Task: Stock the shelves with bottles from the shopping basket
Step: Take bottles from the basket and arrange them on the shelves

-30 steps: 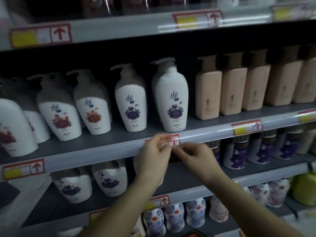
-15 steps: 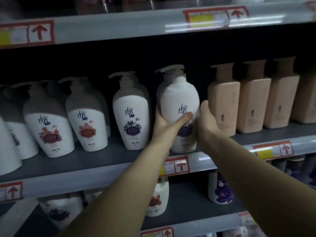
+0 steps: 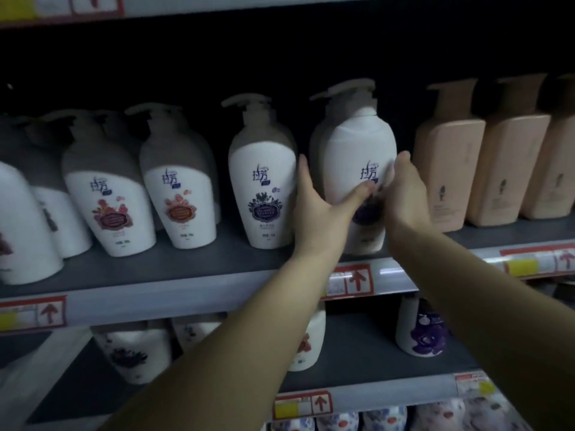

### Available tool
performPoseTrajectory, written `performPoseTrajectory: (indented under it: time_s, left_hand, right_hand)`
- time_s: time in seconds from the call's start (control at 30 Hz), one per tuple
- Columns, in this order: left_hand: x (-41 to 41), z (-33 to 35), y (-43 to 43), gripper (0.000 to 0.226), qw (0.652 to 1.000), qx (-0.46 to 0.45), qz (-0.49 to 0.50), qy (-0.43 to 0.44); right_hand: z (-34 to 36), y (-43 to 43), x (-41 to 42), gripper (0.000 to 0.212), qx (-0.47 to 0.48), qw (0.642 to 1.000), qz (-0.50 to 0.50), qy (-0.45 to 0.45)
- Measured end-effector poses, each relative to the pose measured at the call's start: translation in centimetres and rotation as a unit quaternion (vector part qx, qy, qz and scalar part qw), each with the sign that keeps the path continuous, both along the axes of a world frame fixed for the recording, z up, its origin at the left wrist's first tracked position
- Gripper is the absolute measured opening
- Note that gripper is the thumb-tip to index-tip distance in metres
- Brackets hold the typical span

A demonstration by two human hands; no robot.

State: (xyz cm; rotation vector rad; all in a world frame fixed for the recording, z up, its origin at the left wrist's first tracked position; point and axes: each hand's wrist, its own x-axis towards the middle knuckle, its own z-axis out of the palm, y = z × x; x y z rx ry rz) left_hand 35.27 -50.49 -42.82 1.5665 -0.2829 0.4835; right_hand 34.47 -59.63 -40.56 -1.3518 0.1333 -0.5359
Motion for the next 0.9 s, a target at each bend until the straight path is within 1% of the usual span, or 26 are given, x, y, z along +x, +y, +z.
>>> performPoseTrajectory:
  time_s: [0.03, 0.07, 0.13, 0.2, 0.27, 0.33, 0.4, 0.47, 0.53, 0.6, 0.7, 0.9]
  left_hand:
    - [-0.5, 0.2, 0.8, 0.1, 0.999, 0.012, 0.023, -0.035]
    - [-1.0, 0.5, 1.7, 0.095, 0.995, 0.034, 0.049, -0.077]
    - [-1.4, 1.1, 3.6, 0.087, 0.98, 0.086, 0.1, -0.147]
    - [-1.0, 1.3, 5.5, 0.083, 0.969, 0.101, 0.139, -0.179]
    - [0.2, 1.2, 7.2, 0.083, 0.962, 0.111, 0.185, -0.17]
    - [1.6, 0.5, 8.7, 0.089, 0.969, 0.112, 0.199, -0.096]
    - [2.7, -0.1, 9.6, 0.099, 0.986, 0.064, 0.151, -0.008]
    - [3.2, -0.6, 9.8, 0.099, 0.994, 0.011, 0.103, 0.033]
    - [3.0, -0.8, 9.5, 0.085, 0.996, -0.004, 0.084, 0.026]
    - [2.7, -0.7, 9.2, 0.076, 0.997, -0.006, 0.072, 0.015]
    - [2.8, -0.8, 9.4, 0.076, 0.998, 0.008, 0.068, 0.012]
    - [3.3, -1.1, 9.5, 0.079, 0.998, 0.009, 0.055, 0.022]
  right_hand:
    - [0.2, 0.5, -0.8, 0.05, -0.058, 0.996, -0.049, -0.039]
    - [0.3, 1.2, -1.6, 0.054, -0.105, 0.987, -0.076, -0.092]
    - [0.7, 3.2, -3.0, 0.059, -0.167, 0.966, -0.061, -0.187]
    - [0.9, 5.3, -3.5, 0.059, -0.227, 0.949, -0.029, -0.215]
    - [1.0, 7.3, -3.3, 0.055, -0.256, 0.945, 0.006, -0.203]
    - [0.6, 8.8, -2.1, 0.053, -0.226, 0.959, 0.061, -0.161]
    - [-0.2, 10.0, -0.1, 0.054, -0.163, 0.977, 0.105, -0.086]
    - [-1.1, 10.9, 1.7, 0.056, -0.074, 0.988, 0.134, -0.019]
    - [-2.1, 11.2, 2.6, 0.056, -0.026, 0.99, 0.137, 0.001]
    - [-2.6, 11.1, 2.9, 0.049, -0.028, 0.992, 0.122, 0.002]
    - [-2.6, 10.9, 3.2, 0.04, -0.02, 0.995, 0.097, 0.005]
    - [-2.5, 10.6, 3.4, 0.039, -0.021, 0.995, 0.098, 0.011]
